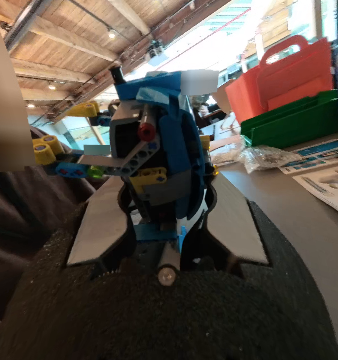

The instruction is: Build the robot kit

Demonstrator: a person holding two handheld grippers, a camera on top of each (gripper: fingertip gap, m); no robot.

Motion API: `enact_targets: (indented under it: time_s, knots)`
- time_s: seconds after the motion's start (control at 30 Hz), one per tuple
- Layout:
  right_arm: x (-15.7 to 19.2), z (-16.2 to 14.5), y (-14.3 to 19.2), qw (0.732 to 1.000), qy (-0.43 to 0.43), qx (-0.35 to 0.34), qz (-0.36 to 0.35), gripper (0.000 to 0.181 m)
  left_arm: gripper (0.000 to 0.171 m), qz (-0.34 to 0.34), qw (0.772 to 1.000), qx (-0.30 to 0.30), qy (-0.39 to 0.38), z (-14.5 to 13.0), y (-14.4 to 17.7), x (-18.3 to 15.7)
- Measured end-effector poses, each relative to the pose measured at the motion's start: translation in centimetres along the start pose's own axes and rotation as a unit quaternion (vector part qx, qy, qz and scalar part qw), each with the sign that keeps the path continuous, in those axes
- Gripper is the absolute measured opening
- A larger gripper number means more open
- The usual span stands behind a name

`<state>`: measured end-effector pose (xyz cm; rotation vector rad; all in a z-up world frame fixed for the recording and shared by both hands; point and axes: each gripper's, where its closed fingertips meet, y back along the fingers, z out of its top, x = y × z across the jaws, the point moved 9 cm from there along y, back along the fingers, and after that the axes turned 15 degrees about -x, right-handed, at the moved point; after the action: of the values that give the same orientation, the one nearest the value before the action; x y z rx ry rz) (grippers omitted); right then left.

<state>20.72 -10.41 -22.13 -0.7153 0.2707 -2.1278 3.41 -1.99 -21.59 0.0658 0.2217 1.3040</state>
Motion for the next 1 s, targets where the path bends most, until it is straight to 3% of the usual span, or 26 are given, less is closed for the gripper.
enact_targets:
  time_s: [0.13, 0.27, 0.4, 0.57, 0.8, 0.93, 1.0]
  knots:
    - [-1.1, 0.9, 1.1, 0.997, 0.037, -0.004, -0.068, 0.076, 0.054, 0.041, 0.979, 0.187, -0.073, -4.3, 0.3, -2.7]
    - [-1.6, 0.9, 1.6, 0.992, 0.064, 0.0, -0.109, 0.076, 0.048, 0.076, 0.948, 0.276, -0.142, -6.8, -0.8, -5.0]
    - [-1.6, 0.8, 1.6, 0.991, 0.072, 0.004, -0.11, 0.076, 0.045, 0.111, 0.93, 0.301, -0.178, -7.9, -1.9, -5.4]
    - [-1.5, 1.1, 1.7, 0.994, 0.058, -0.014, -0.093, 0.077, 0.04, 0.134, 0.92, 0.327, -0.17, -9.5, -2.6, -4.7]
    - [-1.6, 1.3, 1.9, 0.996, 0.035, -0.022, -0.083, 0.077, 0.022, 0.087, 0.949, 0.299, -0.059, -10.0, -2.1, -3.2]
    - [-1.4, 1.5, 2.0, 0.996, 0.037, -0.02, -0.077, 0.076, 0.016, 0.102, 0.933, 0.321, -0.131, -9.4, -1.5, -2.0]
    - [-1.4, 1.6, 2.2, 0.996, 0.042, -0.018, -0.078, 0.076, 0.015, 0.099, 0.95, 0.27, -0.12, -7.7, -0.7, -1.3]
